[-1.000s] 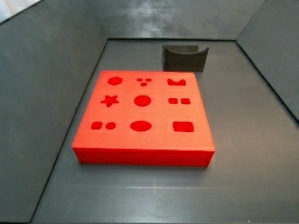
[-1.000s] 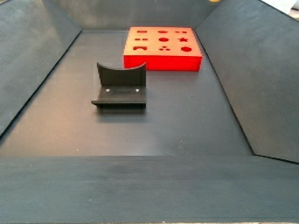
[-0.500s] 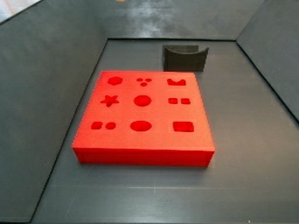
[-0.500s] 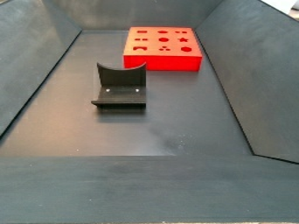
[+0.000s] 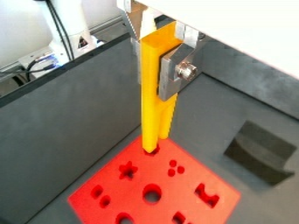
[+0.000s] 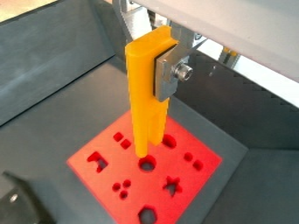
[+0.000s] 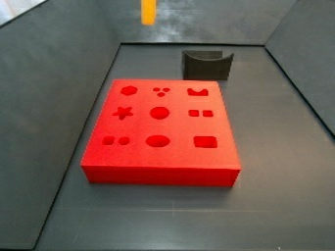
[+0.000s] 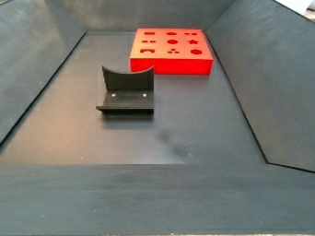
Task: Pick up the square-circle object. Move up. Rotate the square-circle object. Place the square-circle object on the fixture. Regrasp the square-circle object. Move to above the board. Insert the square-circle object.
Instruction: Move to above the board, then insert the square-circle object.
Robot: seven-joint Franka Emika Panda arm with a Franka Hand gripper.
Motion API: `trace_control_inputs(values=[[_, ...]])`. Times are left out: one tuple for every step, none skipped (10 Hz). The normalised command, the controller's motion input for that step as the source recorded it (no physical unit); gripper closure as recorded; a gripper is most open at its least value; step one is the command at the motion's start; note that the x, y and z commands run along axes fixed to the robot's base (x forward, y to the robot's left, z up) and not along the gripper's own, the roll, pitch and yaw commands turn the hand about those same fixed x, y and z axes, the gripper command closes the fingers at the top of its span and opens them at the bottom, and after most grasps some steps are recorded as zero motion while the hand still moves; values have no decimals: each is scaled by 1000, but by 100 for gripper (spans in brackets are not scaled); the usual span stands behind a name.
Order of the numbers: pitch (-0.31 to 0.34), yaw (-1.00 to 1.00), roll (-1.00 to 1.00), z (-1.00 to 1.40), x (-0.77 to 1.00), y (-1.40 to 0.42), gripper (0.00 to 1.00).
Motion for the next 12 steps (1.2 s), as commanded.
trace_control_inputs(values=[[21, 10, 38, -9, 135, -268, 100], [20, 10, 43, 0, 107, -195, 100], [0, 0, 0, 0, 0, -17, 100], [0, -351, 0, 0, -106, -51, 100], [-69, -577, -6, -17, 0, 0, 100], [-114, -711, -3, -71, -83, -214, 100], [-114, -866, -34, -126, 0, -123, 100], [-91, -989, -63, -137, 0, -51, 100], [-90, -1000, -66, -146, 0, -20, 100], [-87, -1000, -66, -151, 0, -20, 100], [-86, -1000, -69, -163, 0, -23, 100], [-86, -1000, -70, -177, 0, -29, 100]])
